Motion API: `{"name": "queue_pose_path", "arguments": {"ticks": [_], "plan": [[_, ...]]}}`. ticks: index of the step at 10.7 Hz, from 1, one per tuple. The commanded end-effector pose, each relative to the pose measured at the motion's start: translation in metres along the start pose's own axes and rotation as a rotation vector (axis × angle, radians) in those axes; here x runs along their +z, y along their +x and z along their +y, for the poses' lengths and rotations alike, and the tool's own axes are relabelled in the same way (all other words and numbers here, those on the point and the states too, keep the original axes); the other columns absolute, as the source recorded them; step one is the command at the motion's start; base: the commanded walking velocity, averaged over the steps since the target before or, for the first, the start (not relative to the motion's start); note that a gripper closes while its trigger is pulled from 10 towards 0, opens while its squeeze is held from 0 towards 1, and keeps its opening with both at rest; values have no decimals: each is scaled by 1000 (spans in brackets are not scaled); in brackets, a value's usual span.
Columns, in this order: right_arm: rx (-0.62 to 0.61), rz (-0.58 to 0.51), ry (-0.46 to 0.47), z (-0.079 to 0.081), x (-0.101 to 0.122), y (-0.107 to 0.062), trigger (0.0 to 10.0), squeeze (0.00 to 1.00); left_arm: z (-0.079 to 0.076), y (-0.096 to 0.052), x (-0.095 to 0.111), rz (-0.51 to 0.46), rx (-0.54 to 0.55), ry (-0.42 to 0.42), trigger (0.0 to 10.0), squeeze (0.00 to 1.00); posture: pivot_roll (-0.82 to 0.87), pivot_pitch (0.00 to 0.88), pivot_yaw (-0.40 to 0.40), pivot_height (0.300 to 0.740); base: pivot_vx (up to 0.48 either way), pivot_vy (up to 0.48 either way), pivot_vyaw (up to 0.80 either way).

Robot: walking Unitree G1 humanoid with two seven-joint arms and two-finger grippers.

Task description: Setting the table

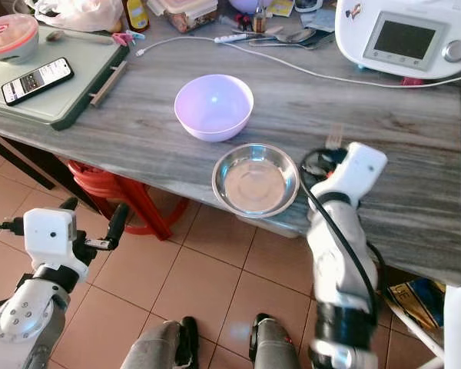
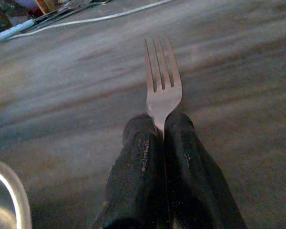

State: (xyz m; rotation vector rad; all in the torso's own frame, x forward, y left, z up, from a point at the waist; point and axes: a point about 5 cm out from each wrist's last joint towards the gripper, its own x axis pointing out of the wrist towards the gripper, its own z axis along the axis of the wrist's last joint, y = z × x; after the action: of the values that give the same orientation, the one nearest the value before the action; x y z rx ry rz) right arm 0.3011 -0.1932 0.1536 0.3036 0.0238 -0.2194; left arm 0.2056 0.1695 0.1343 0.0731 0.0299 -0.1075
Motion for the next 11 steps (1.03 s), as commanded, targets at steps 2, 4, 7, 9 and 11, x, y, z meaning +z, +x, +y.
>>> {"name": "queue_pose_path", "arguments": {"ticks": [2,4,7,9,11], "plan": [[-43,147,-14,-11,-30,-9,10000,0,0,0,-1,12,-11,-5,10000,0,87,246,99,740,0,0,0],[-24,189,13,-7,-37,-12,10000,0,0,1,-1,11,-15,-4,10000,0,89,245,99,740,0,0,0],[-11,194,23,-6,-35,-9,10000,1000,-1,1,-1,13,-15,-8,10000,0,87,243,95,740,0,0,0],[2,172,3,-6,-30,-9,10000,1000,-1,2,-1,12,-16,-9,10000,0,87,240,95,740,0,0,0],[36,126,-23,-3,-20,-8,10000,1000,-3,2,-1,11,-18,-12,10000,0,79,237,90,740,0,0,0]]}}
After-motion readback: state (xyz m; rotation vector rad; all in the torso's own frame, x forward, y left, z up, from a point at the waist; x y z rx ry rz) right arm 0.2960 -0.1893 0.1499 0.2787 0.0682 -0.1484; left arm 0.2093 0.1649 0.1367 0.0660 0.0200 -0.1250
